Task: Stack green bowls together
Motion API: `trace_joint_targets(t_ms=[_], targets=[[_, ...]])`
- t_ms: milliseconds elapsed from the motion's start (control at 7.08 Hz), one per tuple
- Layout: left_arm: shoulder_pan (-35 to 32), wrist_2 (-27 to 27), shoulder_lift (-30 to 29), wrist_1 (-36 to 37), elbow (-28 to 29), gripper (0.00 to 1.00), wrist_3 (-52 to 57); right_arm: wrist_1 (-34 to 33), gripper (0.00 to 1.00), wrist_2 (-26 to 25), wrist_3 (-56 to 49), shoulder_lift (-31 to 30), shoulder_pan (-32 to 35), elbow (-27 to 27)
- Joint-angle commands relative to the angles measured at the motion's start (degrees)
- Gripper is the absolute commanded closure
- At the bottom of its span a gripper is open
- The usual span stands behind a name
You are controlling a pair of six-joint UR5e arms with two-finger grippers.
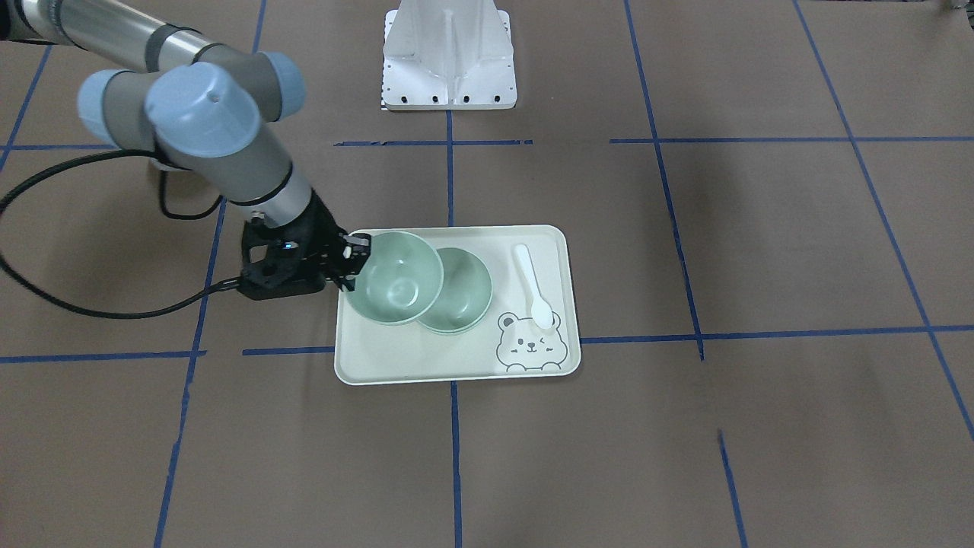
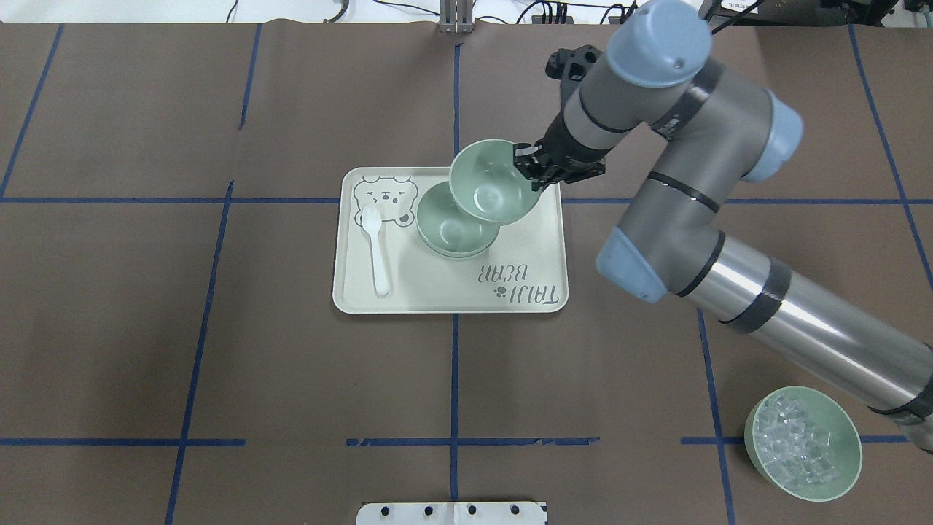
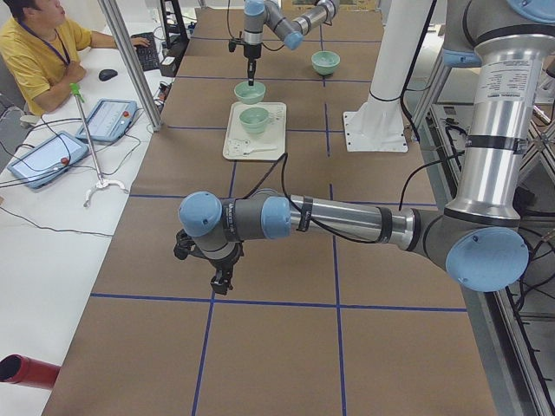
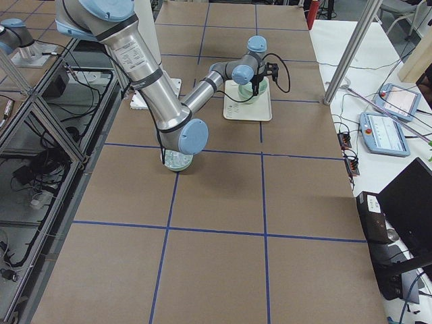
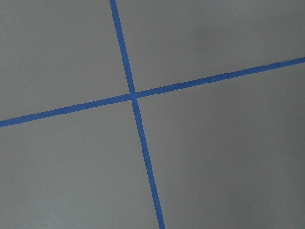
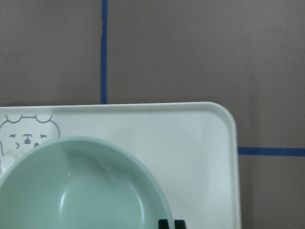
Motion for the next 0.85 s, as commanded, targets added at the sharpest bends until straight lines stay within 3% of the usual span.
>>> trace_joint_targets(t_ms=[0,565,706], targets=[[-0.01,0.0,0.11,-0.01,-0.2,0.0,-0.03,0.16,1.0,-6.8,2.85,3.72,-5.72,-4.08],[-0.01,-0.08,0.29,0.08,-0.82,0.0,-0.03,-0.02,1.0,-7.35,1.79,2.06,-5.73,-4.53],[-0.01,-0.08,0.46,0.08,-1.17,0.0,-0.03,-0.1,0.4,-7.61,1.97,2.05,-5.73,-4.53]])
